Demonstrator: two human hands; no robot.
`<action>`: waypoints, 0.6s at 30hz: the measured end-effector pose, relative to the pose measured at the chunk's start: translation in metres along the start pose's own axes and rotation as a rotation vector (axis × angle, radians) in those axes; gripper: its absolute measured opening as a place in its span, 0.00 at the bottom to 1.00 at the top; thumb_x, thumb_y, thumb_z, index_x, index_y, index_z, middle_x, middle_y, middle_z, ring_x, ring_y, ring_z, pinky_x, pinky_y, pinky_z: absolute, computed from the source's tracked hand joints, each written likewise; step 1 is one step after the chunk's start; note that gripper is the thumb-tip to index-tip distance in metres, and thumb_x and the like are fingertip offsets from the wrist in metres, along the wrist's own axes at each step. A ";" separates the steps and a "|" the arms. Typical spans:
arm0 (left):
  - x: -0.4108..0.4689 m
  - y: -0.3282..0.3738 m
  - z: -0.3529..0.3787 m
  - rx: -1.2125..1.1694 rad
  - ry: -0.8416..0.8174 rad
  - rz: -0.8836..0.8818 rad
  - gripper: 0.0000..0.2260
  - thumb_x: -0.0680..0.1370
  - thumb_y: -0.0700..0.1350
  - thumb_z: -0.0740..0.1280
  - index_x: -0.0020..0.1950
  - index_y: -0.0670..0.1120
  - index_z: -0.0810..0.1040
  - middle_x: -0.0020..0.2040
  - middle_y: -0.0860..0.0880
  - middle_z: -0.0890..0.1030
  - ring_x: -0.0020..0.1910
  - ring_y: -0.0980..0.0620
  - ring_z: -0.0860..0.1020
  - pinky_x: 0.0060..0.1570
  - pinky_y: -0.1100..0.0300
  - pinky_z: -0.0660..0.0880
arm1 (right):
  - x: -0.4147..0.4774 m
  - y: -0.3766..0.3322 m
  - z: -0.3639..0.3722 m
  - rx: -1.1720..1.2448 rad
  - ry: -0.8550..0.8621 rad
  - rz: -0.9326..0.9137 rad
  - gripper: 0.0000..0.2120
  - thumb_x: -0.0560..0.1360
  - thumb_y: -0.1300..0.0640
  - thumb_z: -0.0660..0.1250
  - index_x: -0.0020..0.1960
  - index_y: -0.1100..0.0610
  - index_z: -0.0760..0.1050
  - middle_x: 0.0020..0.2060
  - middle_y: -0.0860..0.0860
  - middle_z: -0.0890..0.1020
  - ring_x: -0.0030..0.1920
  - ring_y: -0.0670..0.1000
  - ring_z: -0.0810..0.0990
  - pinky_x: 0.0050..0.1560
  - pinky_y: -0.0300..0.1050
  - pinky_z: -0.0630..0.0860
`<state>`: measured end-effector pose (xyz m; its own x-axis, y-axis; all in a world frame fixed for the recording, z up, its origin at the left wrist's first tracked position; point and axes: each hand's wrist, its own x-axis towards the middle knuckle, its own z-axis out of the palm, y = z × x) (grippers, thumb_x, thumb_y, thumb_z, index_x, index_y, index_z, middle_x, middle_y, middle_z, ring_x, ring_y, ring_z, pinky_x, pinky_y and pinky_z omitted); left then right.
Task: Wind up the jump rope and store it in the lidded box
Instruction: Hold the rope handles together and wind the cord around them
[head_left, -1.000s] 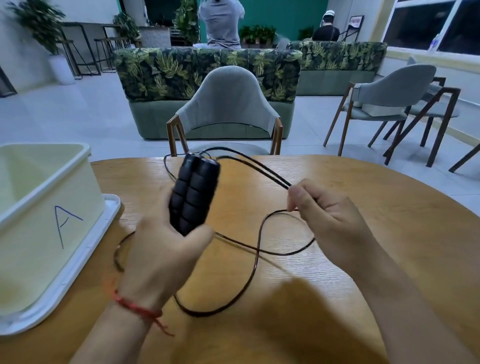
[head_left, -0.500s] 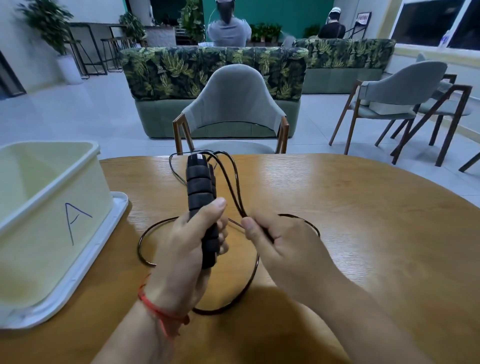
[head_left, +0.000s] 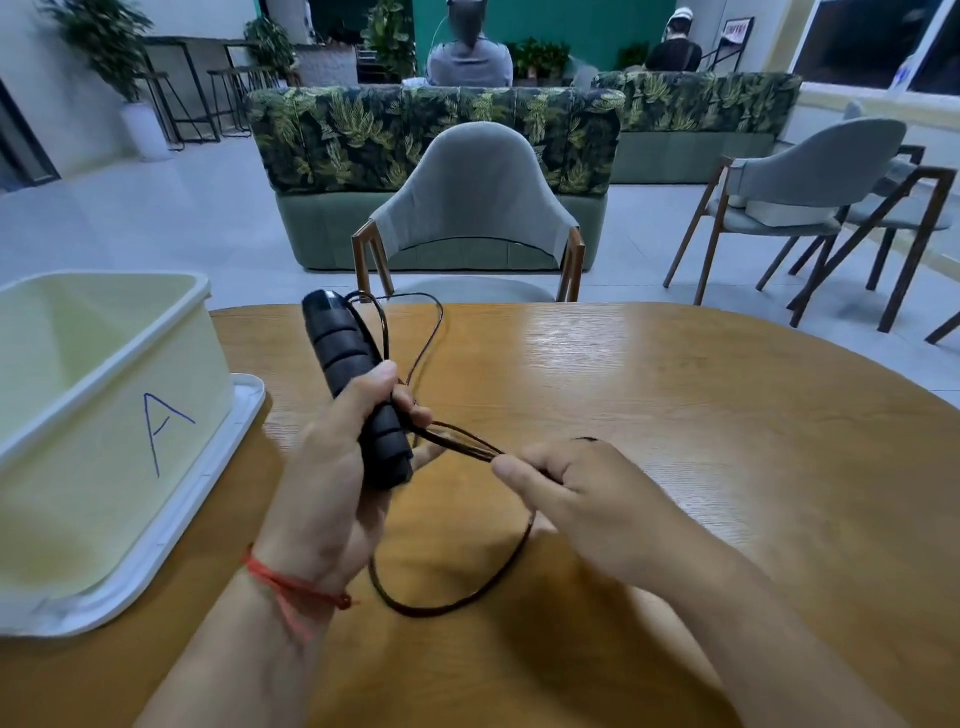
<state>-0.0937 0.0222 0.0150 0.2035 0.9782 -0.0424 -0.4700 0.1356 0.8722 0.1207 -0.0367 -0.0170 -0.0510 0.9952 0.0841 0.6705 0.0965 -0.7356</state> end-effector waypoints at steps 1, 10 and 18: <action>0.002 0.001 -0.004 0.066 0.026 0.015 0.05 0.83 0.48 0.70 0.50 0.48 0.80 0.41 0.49 0.79 0.44 0.51 0.80 0.54 0.37 0.86 | 0.000 0.002 -0.008 0.002 0.017 -0.001 0.25 0.84 0.35 0.64 0.37 0.51 0.70 0.27 0.43 0.69 0.29 0.45 0.68 0.36 0.52 0.67; 0.003 0.001 -0.011 0.669 0.100 0.139 0.15 0.78 0.61 0.74 0.59 0.56 0.77 0.42 0.51 0.79 0.40 0.48 0.79 0.33 0.54 0.77 | -0.013 -0.004 -0.061 -0.046 0.208 -0.046 0.19 0.79 0.38 0.74 0.40 0.52 0.81 0.25 0.54 0.72 0.28 0.46 0.67 0.36 0.48 0.65; -0.003 -0.022 0.003 1.158 -0.153 0.120 0.39 0.75 0.78 0.59 0.84 0.75 0.48 0.72 0.58 0.79 0.63 0.53 0.82 0.62 0.53 0.79 | -0.008 -0.020 -0.052 -0.008 0.356 -0.204 0.13 0.81 0.44 0.76 0.42 0.50 0.83 0.27 0.46 0.75 0.30 0.47 0.69 0.35 0.50 0.69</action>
<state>-0.0815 0.0159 -0.0028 0.3492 0.9351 0.0608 0.5526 -0.2579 0.7925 0.1463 -0.0474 0.0323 0.0746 0.8868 0.4560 0.6786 0.2900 -0.6749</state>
